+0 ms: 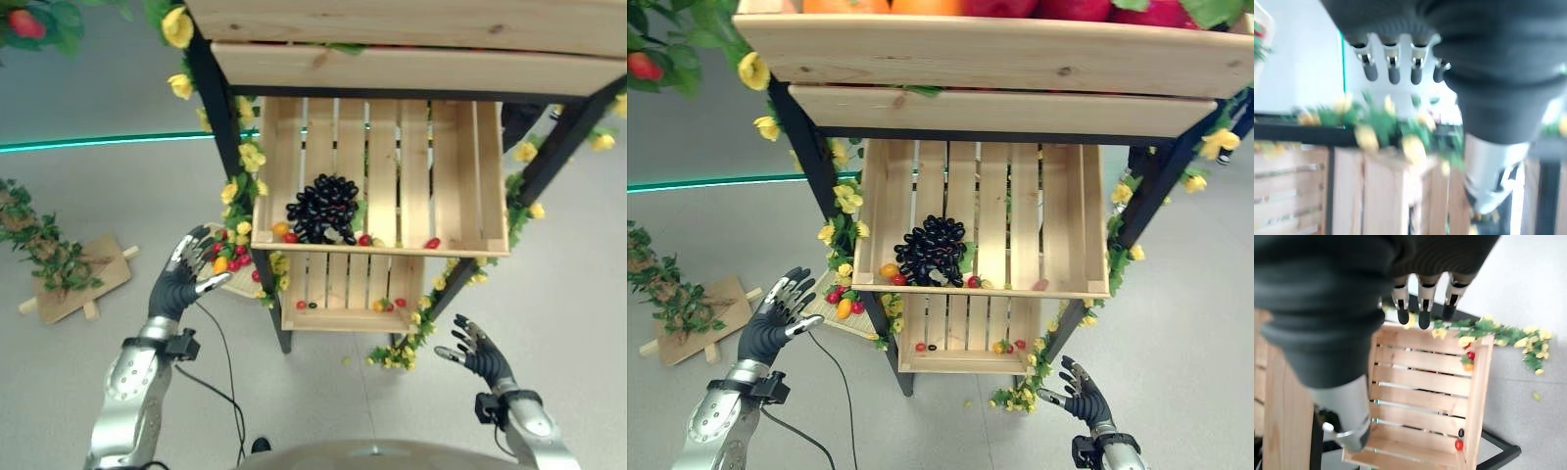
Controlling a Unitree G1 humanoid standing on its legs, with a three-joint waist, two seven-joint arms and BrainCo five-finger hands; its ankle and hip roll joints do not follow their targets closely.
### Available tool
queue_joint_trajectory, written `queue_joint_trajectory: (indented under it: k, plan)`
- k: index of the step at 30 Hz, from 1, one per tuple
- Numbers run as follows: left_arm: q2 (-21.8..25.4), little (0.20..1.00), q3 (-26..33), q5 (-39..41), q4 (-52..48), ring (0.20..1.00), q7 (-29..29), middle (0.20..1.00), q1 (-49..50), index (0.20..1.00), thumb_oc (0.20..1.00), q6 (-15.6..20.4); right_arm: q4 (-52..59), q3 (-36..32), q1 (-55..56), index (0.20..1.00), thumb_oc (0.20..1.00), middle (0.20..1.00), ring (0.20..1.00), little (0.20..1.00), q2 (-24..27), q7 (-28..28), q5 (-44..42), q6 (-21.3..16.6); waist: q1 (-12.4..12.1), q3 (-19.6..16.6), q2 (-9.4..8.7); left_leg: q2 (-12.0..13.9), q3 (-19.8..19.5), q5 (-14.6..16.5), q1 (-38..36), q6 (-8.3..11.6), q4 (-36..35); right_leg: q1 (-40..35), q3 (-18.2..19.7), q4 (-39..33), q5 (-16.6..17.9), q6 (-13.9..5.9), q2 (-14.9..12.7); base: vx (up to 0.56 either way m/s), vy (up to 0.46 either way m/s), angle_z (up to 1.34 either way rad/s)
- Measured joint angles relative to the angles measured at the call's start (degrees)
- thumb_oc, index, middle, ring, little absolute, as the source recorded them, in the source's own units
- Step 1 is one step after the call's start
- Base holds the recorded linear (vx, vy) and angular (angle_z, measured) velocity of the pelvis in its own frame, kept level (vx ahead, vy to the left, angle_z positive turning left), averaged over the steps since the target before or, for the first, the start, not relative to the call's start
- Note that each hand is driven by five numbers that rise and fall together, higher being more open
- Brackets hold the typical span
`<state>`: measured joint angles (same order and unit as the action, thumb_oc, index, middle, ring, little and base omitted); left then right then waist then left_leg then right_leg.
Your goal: Pick up the fruits from the basket on one side to the basket on the other side
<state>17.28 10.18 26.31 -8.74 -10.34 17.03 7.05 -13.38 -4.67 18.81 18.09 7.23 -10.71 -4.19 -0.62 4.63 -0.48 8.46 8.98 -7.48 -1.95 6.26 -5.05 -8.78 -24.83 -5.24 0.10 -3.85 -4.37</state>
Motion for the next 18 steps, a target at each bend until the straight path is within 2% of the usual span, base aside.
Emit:
queue_joint_trajectory:
  k: [4, 5, 6, 7, 9, 12, 13, 18]
  plan:
    - [-0.55, 1.000, 0.02, 1.47, 2.03, 1.000, -0.89, 1.000, 3.39, 1.000, 1.000, -0.01, 1.04, -0.98, -0.59, 1.000, 1.000, 1.000, 1.000, 1.000, -0.26, -0.03, -0.01, -0.59, -0.12, 0.08, -0.12, -0.40, -1.93, -0.21, 1.29, -0.25, 0.01, -0.05, -2.02, 0.01, -0.37, -0.14, -0.09, -0.02, -0.023, 0.33]
    - [-0.60, 0.937, 0.03, 1.47, 2.19, 0.937, -1.11, 0.937, 3.29, 0.937, 0.937, 0.10, 1.40, -1.67, -0.75, 1.000, 1.000, 1.000, 1.000, 1.000, -0.30, -0.21, -0.01, -0.81, -1.20, 0.40, -0.25, -0.60, -2.99, -0.38, 1.87, -0.45, 0.01, -0.24, -2.92, 0.02, -0.41, -0.13, -0.02, -0.02, -0.023, 0.33]
    - [-0.59, 0.736, -0.04, 1.47, 2.58, 0.736, -1.15, 0.736, 3.07, 0.736, 0.736, 0.12, 1.56, -1.72, -0.95, 1.000, 1.000, 1.000, 1.000, 1.000, -0.29, -0.28, -0.01, -0.87, -1.93, 0.71, -0.05, -0.69, -3.34, -0.44, 2.09, -0.51, 0.01, -0.46, -3.48, 0.02, -0.47, -0.12, -0.01, -0.02, -0.024, 0.37]
    - [-0.63, 0.464, -0.34, 1.47, 3.29, 0.464, -1.15, 0.464, 2.73, 0.464, 0.464, 0.11, 1.79, -1.72, -1.13, 1.000, 1.000, 1.000, 1.000, 1.000, -0.36, -0.28, -0.01, -1.22, -2.11, 1.17, -0.15, -0.83, -3.91, -0.52, 2.32, -0.60, 0.03, -0.67, -4.02, 0.03, -0.61, -0.22, -0.01, 0.05, -0.054, 0.31]
    - [-0.62, 0.200, -0.76, 1.47, 3.34, 0.200, -1.11, 0.200, 2.72, 0.200, 0.200, 0.14, 2.01, -1.65, -1.28, 1.000, 1.000, 1.000, 1.000, 1.000, -0.71, -0.50, -0.01, -1.65, -2.09, 1.34, -0.34, -1.44, -6.16, -0.68, 3.15, -0.73, 0.18, -1.25, -4.82, 0.06, -1.26, -0.47, -0.28, 0.06, -0.058, 0.57]
    - [-0.40, 0.200, -1.25, 1.41, 3.28, 0.200, -1.08, 0.200, 2.74, 0.200, 0.200, 0.24, 2.07, -1.66, -1.60, 1.000, 1.000, 1.000, 1.000, 1.000, -0.91, -0.71, -0.01, -1.85, -4.29, 1.59, -0.51, -2.16, -8.27, -1.07, 3.95, -1.13, 0.13, -1.39, -6.30, 0.09, -1.57, -0.75, -0.15, -0.01, -0.019, 0.41]
    - [-0.32, 0.200, -1.43, 1.41, 3.26, 0.200, -1.02, 0.200, 2.58, 0.200, 0.200, 0.25, 2.10, -1.69, -1.59, 1.000, 1.000, 1.000, 1.000, 1.000, -0.91, -0.78, -0.01, -2.01, -4.04, 1.65, -0.61, -2.38, -9.18, -1.08, 4.21, -1.16, 0.13, -1.58, -7.17, 0.08, -1.69, -0.89, -0.44, -0.03, -0.015, 0.47]
    - [1.95, 0.200, -3.28, 1.34, 3.24, 0.200, -0.73, 0.200, 1.26, 0.200, 0.200, 1.23, 2.02, -1.69, -2.51, 1.000, 1.000, 1.000, 1.000, 1.000, -1.34, -1.57, -0.01, -2.24, -5.74, 2.73, -1.46, -4.10, -13.66, -1.55, 6.41, -1.49, 0.56, -1.94, -10.61, 1.48, -3.26, -1.76, -0.86, -0.05, -0.032, 0.49]
